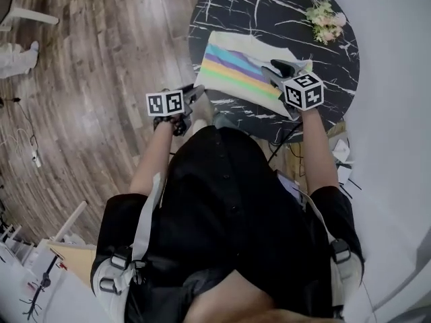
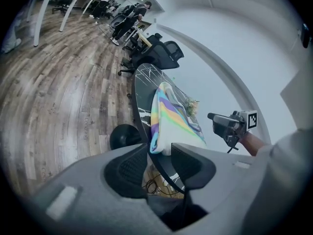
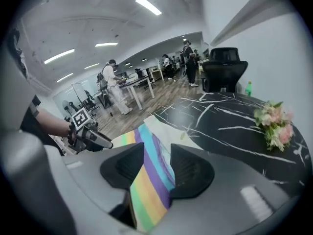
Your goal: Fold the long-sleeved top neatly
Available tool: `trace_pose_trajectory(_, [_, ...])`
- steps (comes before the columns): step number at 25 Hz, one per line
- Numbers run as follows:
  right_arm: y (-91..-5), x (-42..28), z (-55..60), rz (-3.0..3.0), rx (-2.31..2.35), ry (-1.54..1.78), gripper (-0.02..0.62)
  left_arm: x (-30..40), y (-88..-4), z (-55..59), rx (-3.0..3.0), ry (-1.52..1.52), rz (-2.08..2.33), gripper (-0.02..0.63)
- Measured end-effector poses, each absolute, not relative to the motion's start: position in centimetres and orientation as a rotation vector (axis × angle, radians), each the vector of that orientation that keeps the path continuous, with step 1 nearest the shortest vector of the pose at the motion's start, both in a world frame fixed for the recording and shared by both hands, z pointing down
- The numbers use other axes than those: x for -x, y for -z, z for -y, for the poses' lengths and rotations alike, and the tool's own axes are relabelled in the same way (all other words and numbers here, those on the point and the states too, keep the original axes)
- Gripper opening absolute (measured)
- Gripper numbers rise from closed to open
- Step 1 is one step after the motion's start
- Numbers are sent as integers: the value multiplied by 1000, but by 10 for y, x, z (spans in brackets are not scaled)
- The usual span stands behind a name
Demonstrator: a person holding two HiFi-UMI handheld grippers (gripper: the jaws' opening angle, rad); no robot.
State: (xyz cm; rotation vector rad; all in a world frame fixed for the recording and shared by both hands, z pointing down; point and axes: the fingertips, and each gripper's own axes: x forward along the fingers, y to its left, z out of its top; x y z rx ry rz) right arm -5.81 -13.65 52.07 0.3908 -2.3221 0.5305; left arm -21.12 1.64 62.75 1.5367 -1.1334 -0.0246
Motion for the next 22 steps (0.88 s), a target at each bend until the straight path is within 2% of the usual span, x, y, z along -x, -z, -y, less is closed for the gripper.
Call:
trace_pose_trajectory(6, [-528, 143, 146, 2300, -151, -341, 174, 212, -629, -18, -1504, 50, 1136, 158])
trace_pose_trajectory(9, [-539, 177, 148, 2256, -35, -263, 200, 212, -629, -18, -1495, 50, 1143, 158])
trace_pose_trajectory(13, [-556, 207, 143, 2204, 97, -203, 266, 211, -633, -18, -1469, 76, 1149, 158])
trace_pose_trajectory(18, [-584, 233, 139, 2157, 194, -91, 285, 211, -636, -15, -1442, 116, 1163, 156])
trace_pose_trajectory(22, [-583, 251, 145, 2182, 265, -185, 286, 212, -633, -14, -1433, 145, 1169, 156])
